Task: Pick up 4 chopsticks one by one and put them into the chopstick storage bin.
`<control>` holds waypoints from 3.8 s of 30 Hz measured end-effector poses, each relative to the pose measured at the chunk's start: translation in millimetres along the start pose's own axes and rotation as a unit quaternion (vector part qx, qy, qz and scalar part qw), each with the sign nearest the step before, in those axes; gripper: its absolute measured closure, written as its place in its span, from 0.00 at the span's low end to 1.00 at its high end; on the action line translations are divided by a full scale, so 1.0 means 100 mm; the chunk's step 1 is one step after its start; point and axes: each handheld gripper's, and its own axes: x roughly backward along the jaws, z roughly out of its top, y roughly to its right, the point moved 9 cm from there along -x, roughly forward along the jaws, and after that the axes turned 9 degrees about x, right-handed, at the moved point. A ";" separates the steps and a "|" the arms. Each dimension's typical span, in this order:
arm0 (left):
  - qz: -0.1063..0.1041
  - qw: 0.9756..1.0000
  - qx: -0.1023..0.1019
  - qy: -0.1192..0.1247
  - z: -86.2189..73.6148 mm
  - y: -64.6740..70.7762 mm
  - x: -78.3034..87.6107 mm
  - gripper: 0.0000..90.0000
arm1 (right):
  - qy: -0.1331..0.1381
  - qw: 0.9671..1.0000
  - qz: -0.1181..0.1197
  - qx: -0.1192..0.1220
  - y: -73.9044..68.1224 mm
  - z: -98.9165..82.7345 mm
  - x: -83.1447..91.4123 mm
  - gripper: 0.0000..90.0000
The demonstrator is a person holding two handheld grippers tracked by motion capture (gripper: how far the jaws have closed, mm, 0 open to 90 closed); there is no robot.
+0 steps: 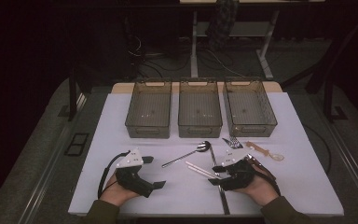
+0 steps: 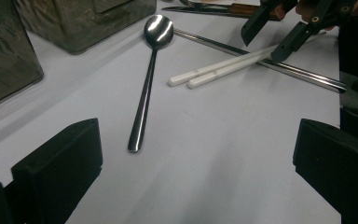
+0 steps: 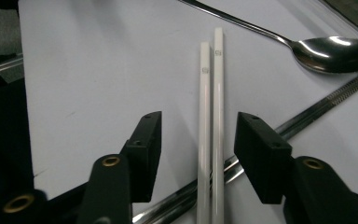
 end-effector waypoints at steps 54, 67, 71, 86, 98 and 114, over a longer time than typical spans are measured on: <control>-0.003 1.000 -0.001 0.001 0.00 0.01 0.01 0.00 | 0.008 1.000 0.001 0.006 0.12 0.07 0.02 0.65; -0.005 1.000 0.001 0.001 0.00 0.01 0.01 0.01 | 0.008 1.000 -0.015 -0.011 0.16 -0.21 0.50 0.80; -0.004 1.000 0.001 0.000 0.00 0.00 0.01 0.01 | 0.015 1.000 -0.007 -0.024 0.16 -0.30 0.59 0.84; -0.005 1.000 -0.001 0.000 0.00 0.01 0.01 0.01 | -0.019 1.000 0.015 -0.013 0.14 -0.34 0.37 0.86; -0.006 1.000 0.000 -0.001 -0.01 0.01 0.00 0.01 | -0.025 0.999 0.019 -0.010 0.12 -0.35 0.34 0.86; -0.006 1.000 0.000 -0.001 -0.01 0.01 0.00 0.01 | -0.036 0.999 0.014 -0.008 0.13 -0.37 0.31 0.86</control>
